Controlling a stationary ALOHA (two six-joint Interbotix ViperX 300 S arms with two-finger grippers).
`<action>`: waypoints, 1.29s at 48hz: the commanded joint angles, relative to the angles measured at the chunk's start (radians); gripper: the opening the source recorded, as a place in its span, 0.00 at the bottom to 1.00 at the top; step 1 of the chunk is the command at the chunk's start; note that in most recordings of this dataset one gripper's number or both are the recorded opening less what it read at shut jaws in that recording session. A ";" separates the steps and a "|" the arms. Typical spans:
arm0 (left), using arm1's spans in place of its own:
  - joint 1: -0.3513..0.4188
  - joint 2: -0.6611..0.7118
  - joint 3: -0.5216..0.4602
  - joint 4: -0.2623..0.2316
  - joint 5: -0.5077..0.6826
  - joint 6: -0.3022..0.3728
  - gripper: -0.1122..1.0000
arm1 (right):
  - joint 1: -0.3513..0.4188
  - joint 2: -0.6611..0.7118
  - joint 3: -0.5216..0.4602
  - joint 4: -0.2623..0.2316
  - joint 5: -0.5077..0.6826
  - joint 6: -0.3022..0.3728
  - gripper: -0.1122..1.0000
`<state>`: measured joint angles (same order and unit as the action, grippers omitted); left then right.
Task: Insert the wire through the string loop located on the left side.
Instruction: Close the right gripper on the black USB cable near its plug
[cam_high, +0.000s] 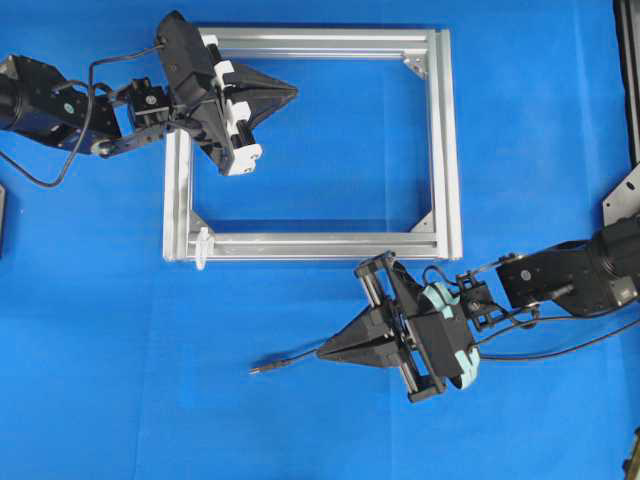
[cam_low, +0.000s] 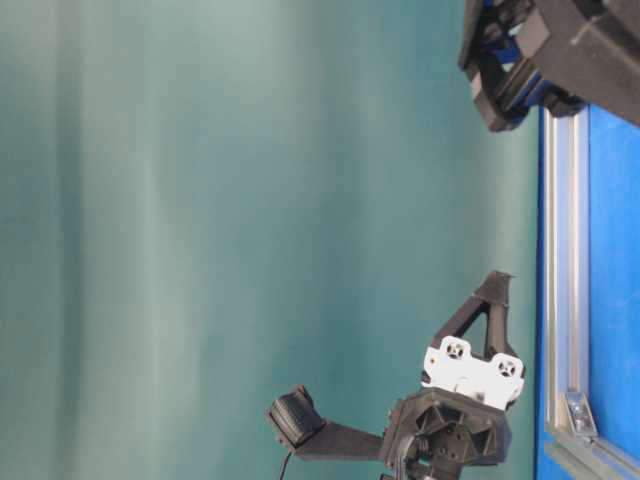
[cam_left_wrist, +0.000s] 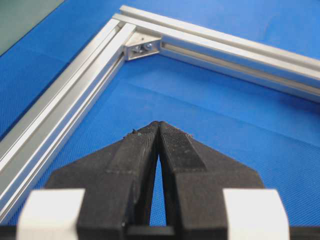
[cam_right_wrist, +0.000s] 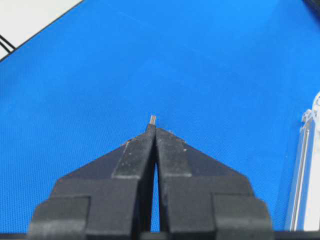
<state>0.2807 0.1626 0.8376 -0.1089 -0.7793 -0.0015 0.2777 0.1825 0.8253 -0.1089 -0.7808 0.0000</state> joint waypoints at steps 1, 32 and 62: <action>-0.017 -0.041 -0.012 0.021 0.017 0.002 0.10 | 0.008 -0.048 0.000 0.002 -0.003 0.008 0.11; -0.017 -0.046 -0.011 0.021 0.020 -0.006 0.10 | 0.003 -0.054 -0.012 0.003 0.067 0.089 0.13; -0.017 -0.046 -0.015 0.021 0.020 -0.006 0.10 | 0.008 0.038 -0.066 0.075 0.066 0.109 0.86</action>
<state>0.2638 0.1457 0.8376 -0.0905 -0.7547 -0.0061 0.2807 0.2132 0.7915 -0.0445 -0.7056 0.1074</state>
